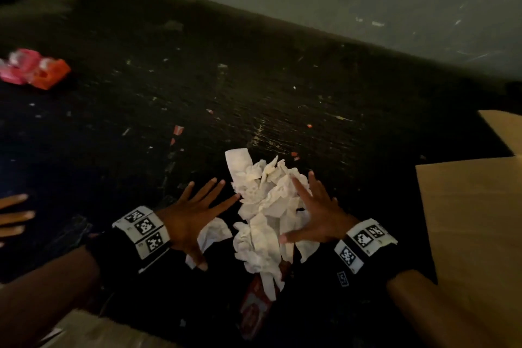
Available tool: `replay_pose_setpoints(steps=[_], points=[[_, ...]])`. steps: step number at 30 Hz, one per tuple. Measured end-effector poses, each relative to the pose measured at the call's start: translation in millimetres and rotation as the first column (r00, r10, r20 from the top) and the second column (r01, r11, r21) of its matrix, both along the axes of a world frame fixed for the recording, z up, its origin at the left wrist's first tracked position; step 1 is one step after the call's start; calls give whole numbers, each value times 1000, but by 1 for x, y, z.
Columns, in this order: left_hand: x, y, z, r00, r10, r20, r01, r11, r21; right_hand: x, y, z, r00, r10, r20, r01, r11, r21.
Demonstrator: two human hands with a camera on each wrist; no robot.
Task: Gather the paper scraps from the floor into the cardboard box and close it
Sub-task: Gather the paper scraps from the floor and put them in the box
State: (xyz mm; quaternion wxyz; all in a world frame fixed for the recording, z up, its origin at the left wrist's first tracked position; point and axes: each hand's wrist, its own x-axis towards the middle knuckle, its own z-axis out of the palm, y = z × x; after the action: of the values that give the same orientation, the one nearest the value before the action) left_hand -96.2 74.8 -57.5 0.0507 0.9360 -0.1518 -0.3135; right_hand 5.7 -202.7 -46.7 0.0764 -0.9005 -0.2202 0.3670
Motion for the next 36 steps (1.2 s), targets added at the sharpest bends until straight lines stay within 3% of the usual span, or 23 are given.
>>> replay_pose_setpoints(steps=[4,12,17,21,27,36], points=[[4,16,-11,998,-28,55,26,999,27,-15,16,-19,986,163,21,-162,986,-36],[36,-7,-23,984,-86,154,86,996,5,-16,27,-31,987,155,41,-155,988,-13],[57,-22,-30,992,-79,103,82,996,-23,-13,27,-26,993,121,-1,-121,993,5],[60,-31,-39,993,-43,113,50,997,-60,-19,36,-33,990,120,71,-120,993,-9],[52,-39,-41,984,17,178,10,989,-151,-12,41,-36,987,45,156,-61,993,98],[44,-46,-38,960,75,270,-14,975,-223,-12,39,-34,972,60,227,-77,995,68]])
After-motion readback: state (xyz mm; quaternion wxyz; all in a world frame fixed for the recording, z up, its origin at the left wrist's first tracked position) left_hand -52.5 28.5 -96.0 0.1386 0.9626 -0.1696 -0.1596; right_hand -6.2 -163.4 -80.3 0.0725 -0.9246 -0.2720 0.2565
